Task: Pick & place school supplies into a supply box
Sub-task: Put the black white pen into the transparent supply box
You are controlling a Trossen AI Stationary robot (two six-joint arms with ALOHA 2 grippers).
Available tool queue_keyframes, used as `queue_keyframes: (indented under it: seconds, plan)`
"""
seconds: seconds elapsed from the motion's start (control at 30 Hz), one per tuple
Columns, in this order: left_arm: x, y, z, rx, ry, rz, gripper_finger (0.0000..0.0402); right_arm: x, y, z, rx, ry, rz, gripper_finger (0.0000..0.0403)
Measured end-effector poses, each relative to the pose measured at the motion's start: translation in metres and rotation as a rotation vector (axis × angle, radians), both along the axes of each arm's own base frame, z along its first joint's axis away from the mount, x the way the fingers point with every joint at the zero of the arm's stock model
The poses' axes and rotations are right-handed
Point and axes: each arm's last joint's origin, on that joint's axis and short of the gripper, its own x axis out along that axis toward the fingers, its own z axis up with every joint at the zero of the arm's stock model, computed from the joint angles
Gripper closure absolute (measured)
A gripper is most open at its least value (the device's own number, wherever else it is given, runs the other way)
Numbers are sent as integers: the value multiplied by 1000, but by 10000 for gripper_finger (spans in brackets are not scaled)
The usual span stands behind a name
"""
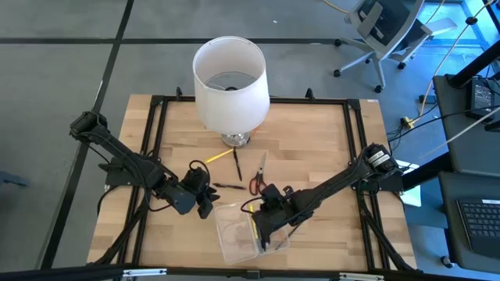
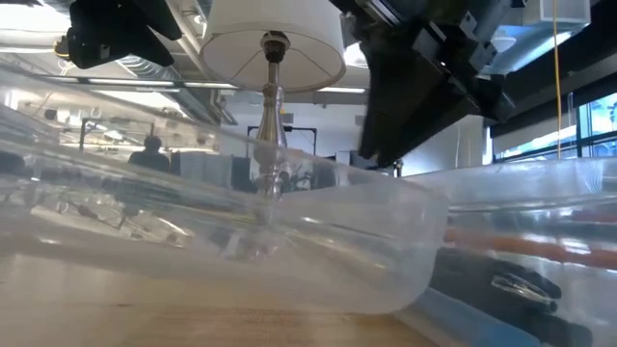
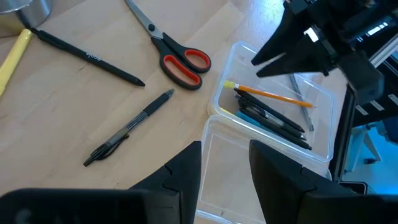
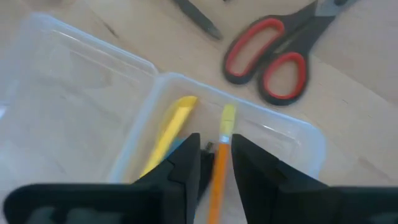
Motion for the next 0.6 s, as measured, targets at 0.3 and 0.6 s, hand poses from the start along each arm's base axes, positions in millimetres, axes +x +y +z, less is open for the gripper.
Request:
queue_keyframes:
  seconds: [0.3, 0.6]
  plan:
    - [-1, 0, -1, -11, 29, -21, 274, -22, -27, 34, 1, 174, 112, 305]
    - [-2, 1, -3, 3, 42, -16, 274, -31, -48, 47, -78, 263, 165, 305]
